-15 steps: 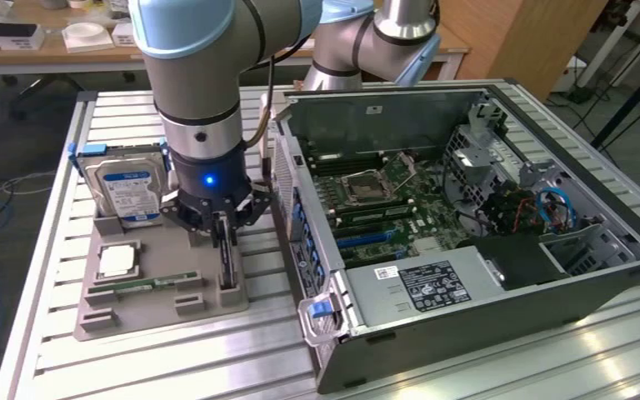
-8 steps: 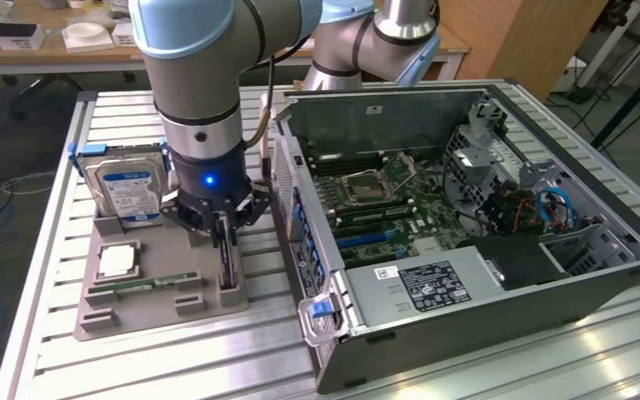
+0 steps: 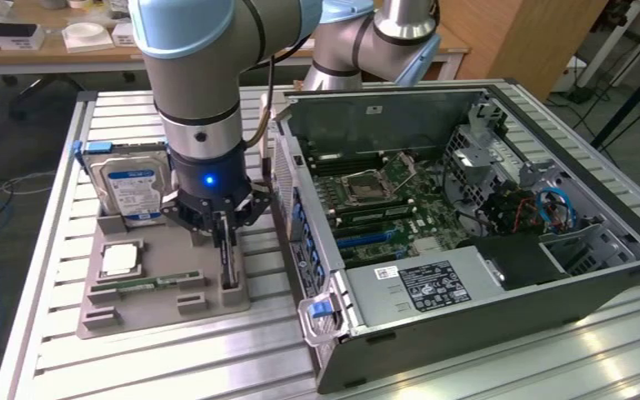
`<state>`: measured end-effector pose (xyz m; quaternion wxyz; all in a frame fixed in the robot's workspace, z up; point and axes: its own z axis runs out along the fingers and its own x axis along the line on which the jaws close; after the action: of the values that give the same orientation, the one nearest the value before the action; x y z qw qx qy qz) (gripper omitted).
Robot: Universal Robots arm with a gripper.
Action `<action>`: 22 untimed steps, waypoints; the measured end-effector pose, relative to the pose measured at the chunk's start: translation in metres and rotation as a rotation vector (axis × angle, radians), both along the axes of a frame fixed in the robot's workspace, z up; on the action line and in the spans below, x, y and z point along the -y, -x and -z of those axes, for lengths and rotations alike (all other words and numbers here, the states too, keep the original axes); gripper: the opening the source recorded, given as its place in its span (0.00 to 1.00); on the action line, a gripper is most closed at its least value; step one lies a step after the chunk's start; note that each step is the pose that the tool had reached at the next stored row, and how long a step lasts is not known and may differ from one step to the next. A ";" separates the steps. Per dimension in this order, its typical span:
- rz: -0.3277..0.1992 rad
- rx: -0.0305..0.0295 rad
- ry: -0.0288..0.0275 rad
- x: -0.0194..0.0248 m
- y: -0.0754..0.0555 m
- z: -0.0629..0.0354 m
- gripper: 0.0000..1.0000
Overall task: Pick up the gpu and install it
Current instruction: 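Pick up the gpu and move the gpu toward the slot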
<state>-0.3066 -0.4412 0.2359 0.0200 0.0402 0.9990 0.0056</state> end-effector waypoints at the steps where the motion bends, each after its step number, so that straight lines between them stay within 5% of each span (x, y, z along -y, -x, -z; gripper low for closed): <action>1: 0.000 0.0001 -0.0001 0.0000 0.000 0.0000 0.26; 22: 0.000 0.0000 0.0000 0.0000 0.000 0.0000 0.26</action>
<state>-0.3066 -0.4412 0.2358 0.0200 0.0401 0.9990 0.0056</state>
